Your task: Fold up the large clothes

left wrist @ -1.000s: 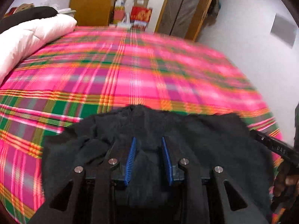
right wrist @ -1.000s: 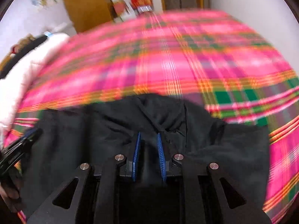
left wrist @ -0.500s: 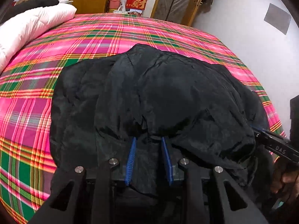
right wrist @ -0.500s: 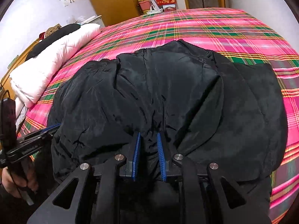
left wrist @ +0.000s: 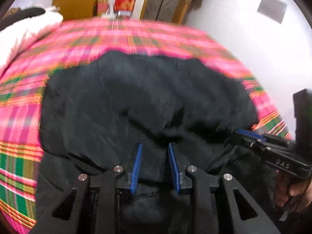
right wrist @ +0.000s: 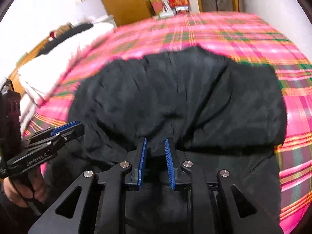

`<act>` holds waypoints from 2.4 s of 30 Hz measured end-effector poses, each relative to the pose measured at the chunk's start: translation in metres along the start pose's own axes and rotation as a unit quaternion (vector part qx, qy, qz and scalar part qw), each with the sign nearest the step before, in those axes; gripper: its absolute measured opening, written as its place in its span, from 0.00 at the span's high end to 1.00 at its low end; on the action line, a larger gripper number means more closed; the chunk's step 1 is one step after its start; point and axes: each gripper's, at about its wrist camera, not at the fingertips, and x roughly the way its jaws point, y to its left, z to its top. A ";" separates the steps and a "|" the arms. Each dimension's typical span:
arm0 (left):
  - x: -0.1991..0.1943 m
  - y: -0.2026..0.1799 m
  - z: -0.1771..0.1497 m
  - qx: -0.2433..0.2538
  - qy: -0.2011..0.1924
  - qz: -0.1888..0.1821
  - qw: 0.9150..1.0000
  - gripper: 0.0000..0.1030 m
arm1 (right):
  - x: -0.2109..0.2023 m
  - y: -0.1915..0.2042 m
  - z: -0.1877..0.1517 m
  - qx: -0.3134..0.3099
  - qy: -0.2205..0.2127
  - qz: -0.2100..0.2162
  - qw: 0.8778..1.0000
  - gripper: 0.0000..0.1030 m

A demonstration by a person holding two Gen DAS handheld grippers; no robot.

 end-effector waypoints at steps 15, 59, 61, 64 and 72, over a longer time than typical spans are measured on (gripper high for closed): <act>0.025 -0.003 -0.011 0.005 -0.009 0.014 1.000 0.71 | 0.040 -0.025 -0.009 0.018 0.006 -0.006 1.000 0.81; -0.179 0.014 -0.165 -0.054 -0.050 0.087 0.993 0.71 | -0.152 -0.016 -0.164 0.110 -0.013 -0.077 0.991 0.43; -0.176 0.021 -0.166 -0.061 -0.048 0.092 0.993 0.71 | -0.151 -0.022 -0.164 0.118 -0.011 -0.084 0.989 0.43; -0.171 0.034 -0.167 -0.068 -0.042 0.104 0.991 0.71 | -0.151 -0.031 -0.164 0.131 -0.010 -0.094 0.987 0.43; -0.153 0.086 -0.171 -0.140 -0.013 0.118 0.983 0.65 | -0.143 -0.094 -0.163 0.242 -0.001 -0.112 0.964 0.29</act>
